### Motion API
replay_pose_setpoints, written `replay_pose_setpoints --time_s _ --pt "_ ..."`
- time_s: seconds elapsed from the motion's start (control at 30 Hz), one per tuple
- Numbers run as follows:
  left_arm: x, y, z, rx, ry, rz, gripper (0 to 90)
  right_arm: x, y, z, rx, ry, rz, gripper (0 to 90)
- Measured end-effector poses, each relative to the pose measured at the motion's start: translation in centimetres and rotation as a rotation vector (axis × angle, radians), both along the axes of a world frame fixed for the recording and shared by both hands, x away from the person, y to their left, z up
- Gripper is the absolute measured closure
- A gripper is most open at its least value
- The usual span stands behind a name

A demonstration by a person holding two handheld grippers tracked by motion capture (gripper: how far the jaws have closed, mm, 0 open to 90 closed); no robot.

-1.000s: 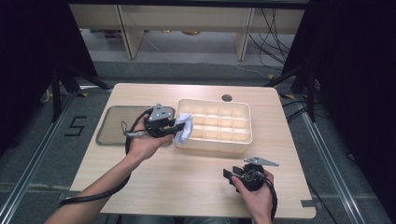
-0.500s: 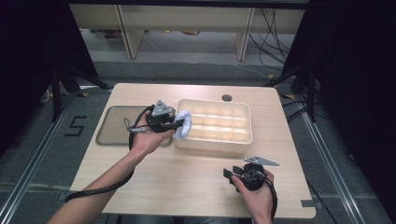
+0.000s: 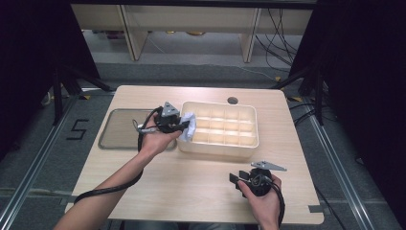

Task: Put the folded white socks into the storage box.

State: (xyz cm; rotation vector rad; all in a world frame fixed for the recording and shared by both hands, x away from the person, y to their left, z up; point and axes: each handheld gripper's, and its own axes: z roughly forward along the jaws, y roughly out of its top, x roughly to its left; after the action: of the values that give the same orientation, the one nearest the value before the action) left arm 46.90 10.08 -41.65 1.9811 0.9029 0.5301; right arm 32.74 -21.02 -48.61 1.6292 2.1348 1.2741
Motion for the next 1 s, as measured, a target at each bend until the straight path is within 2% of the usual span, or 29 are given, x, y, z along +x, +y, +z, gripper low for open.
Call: replay_pose_setpoints --time_s 0.07,0.33,0.43,0.47,0.5,0.53,0.6,1.0 --pt "0.2 0.0 -0.3 0.019 -0.003 0.001 71.7 0.0 0.0 -0.1 -0.001 -0.001 0.002 52.1" --pt "0.8 -0.1 -1.2 0.025 0.019 0.009 71.7 0.0 0.0 0.0 0.008 0.000 0.003 52.1" --pt "1.0 -0.4 -1.2 0.061 0.009 0.004 71.7 0.0 0.0 0.0 0.011 0.001 0.004 52.2" --pt "1.1 -0.7 -1.3 0.072 0.012 0.004 71.6 -0.1 0.1 0.1 0.027 0.006 0.001 52.1" --pt "1.1 -0.7 -1.3 0.072 0.012 0.004 71.6 -0.1 0.1 0.1 0.027 0.006 0.001 52.1" --pt "1.1 -0.8 -1.4 0.079 0.012 0.003 71.6 -0.1 0.1 0.0 0.008 -0.001 0.000 52.2" --pt "1.2 -0.8 -1.5 0.121 0.018 -0.001 71.7 -0.1 0.1 0.1 0.010 -0.009 0.002 52.2" --pt "1.8 -1.8 -2.1 0.183 0.070 -0.002 71.6 -0.1 -0.1 0.3 0.018 -0.010 -0.001 52.1"
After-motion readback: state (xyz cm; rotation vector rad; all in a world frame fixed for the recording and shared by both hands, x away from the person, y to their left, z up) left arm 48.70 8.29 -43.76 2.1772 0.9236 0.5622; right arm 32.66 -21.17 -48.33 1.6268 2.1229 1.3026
